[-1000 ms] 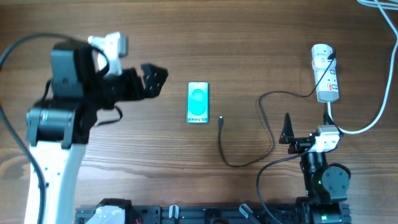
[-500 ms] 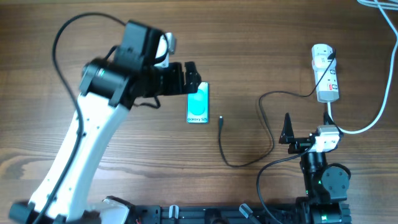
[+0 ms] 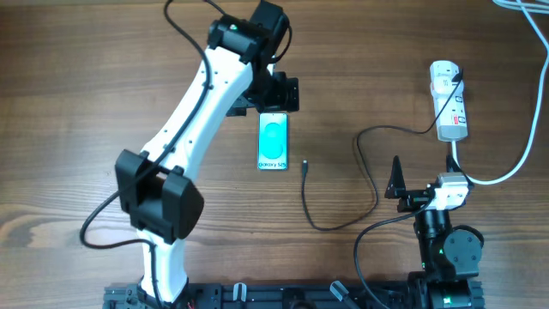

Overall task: Plug charger to phone and switch on socket
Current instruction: 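Move the left gripper over the teal phone and lower onto it, then close the left gripper on the phone's sides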

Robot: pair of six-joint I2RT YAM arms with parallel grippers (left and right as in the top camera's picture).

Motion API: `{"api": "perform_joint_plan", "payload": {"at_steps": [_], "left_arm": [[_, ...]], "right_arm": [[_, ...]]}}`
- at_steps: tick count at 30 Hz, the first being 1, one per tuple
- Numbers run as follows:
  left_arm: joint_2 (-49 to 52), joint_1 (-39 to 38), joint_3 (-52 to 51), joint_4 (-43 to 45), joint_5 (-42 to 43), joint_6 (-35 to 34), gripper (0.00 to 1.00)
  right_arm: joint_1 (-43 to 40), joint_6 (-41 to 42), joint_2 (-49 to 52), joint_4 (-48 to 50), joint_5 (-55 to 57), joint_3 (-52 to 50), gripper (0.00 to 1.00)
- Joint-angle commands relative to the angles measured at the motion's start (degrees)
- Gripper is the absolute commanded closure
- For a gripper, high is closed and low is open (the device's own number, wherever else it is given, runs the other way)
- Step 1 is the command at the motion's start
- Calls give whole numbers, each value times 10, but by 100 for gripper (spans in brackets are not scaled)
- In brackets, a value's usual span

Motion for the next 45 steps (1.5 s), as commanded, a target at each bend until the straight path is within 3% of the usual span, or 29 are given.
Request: {"api": "perform_joint_plan", "payload": {"at_steps": [1,11,21,26,45], "left_arm": [[28,-2,10,14,-8,-6,0],[84,-2,-9,36,-9,34,0],[84,-5,-103,117,-8,-8,0],[85,-18,-140,164,-18,3,0],[124,-21,-149,170,-38,-1,0]], "right_arm": [[-2,0,-5,3,9,-1,0],[-2,0,-5,3,9,-1,0],[-2,0,-5,3,9,-1,0],[-2,0,-5,3,9,-1,0],[-2,0,-5,3,9,-1,0]]}}
